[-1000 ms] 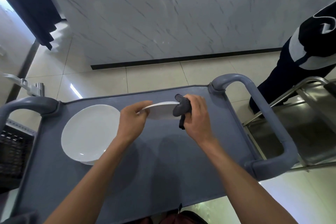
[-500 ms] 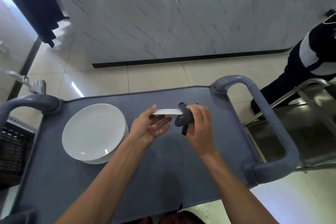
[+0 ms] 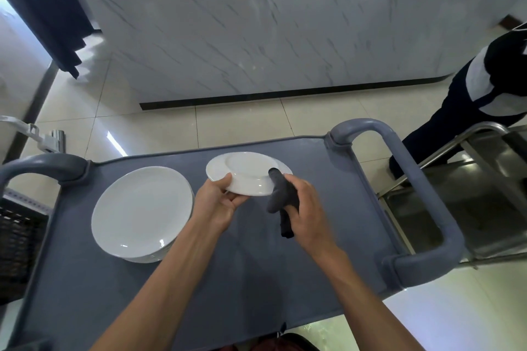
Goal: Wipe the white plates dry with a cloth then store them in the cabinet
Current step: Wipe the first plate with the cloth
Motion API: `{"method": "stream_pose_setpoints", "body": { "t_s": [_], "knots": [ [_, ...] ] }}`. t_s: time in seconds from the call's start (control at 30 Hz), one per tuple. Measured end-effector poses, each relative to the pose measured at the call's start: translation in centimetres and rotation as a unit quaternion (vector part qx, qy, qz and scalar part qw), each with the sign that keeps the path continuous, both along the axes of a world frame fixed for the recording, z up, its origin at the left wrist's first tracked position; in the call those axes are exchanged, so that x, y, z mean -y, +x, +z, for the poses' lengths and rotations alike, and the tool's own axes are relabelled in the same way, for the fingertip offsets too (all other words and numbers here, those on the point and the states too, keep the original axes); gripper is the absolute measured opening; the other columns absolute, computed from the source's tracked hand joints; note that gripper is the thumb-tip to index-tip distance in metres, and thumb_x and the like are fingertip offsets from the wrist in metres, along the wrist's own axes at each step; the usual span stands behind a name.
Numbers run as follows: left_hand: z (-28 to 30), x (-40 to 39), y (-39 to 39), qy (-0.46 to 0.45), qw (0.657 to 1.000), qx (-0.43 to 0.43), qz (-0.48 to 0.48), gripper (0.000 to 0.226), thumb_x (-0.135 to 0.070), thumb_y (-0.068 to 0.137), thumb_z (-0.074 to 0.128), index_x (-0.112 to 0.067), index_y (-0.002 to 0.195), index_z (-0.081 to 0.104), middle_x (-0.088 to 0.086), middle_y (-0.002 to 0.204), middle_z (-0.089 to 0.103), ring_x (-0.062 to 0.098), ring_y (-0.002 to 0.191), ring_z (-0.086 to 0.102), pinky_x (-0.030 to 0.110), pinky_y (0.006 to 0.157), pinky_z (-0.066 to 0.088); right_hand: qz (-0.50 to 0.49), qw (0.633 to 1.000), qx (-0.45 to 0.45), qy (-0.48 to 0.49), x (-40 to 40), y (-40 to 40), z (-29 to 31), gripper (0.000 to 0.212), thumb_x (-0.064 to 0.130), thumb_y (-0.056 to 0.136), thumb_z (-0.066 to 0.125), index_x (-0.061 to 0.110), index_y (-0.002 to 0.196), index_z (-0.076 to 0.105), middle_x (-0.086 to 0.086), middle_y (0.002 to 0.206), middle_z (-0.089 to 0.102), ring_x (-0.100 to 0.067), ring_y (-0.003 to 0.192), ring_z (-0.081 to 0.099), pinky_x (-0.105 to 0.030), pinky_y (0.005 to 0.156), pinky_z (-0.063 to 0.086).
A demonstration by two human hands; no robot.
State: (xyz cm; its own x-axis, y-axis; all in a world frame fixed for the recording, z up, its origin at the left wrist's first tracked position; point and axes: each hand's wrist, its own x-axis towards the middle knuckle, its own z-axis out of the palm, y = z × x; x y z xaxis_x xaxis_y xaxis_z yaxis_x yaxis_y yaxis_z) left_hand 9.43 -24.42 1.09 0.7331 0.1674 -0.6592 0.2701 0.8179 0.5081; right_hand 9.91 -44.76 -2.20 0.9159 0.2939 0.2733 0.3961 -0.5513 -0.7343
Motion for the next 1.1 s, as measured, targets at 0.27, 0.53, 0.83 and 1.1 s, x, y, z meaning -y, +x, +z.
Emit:
{"method": "stream_pose_setpoints", "body": {
  "t_s": [0.27, 0.53, 0.83, 1.1],
  "knots": [
    [0.5, -0.6, 0.0, 0.031, 0.998, 0.051, 0.01, 0.04, 0.002, 0.1, 0.049, -0.012, 0.137, 0.055, 0.013, 0.129, 0.064, 0.032, 0.115, 0.064, 0.049, 0.073, 0.063, -0.116, 0.976, -0.108, 0.151, -1.9, -0.1, 1.8, 0.046, 0.005, 0.09, 0.069, 0.028, 0.127, 0.053, 0.017, 0.122, 0.063, -0.002, 0.116, 0.057, -0.029, 0.1, 0.049],
    [0.3, 0.3, -0.4, 0.084, 0.995, 0.055, -0.024, 0.036, 0.0, 0.1, 0.051, -0.012, 0.133, 0.059, 0.017, 0.13, 0.066, 0.04, 0.117, 0.064, 0.053, 0.079, 0.061, -0.081, 0.99, -0.05, 0.105, -4.4, 1.5, 2.4, 0.055, 0.002, 0.09, 0.066, 0.017, 0.141, 0.054, 0.004, 0.141, 0.056, -0.01, 0.13, 0.051, -0.033, 0.112, 0.04],
    [0.7, -0.1, 0.2, 0.092, 0.991, 0.082, -0.043, 0.034, -0.002, 0.1, 0.052, -0.008, 0.133, 0.058, 0.02, 0.128, 0.067, 0.037, 0.111, 0.067, 0.052, 0.082, 0.061, -0.07, 0.996, 0.061, 0.001, -6.6, 1.6, 1.2, 0.045, 0.029, 0.1, 0.047, 0.014, 0.142, 0.053, -0.006, 0.151, 0.048, -0.022, 0.143, 0.038, -0.053, 0.113, 0.037],
    [0.8, -0.1, 0.5, 0.114, 0.985, 0.111, -0.062, 0.032, -0.001, 0.098, 0.053, -0.006, 0.129, 0.061, 0.022, 0.125, 0.068, 0.034, 0.104, 0.068, 0.059, 0.09, 0.056, -0.089, 0.992, 0.079, -0.039, -6.4, 0.8, 0.2, 0.05, 0.031, 0.102, 0.042, 0.014, 0.149, 0.044, -0.008, 0.158, 0.037, -0.025, 0.148, 0.03, -0.057, 0.112, 0.035]
  ]
}}
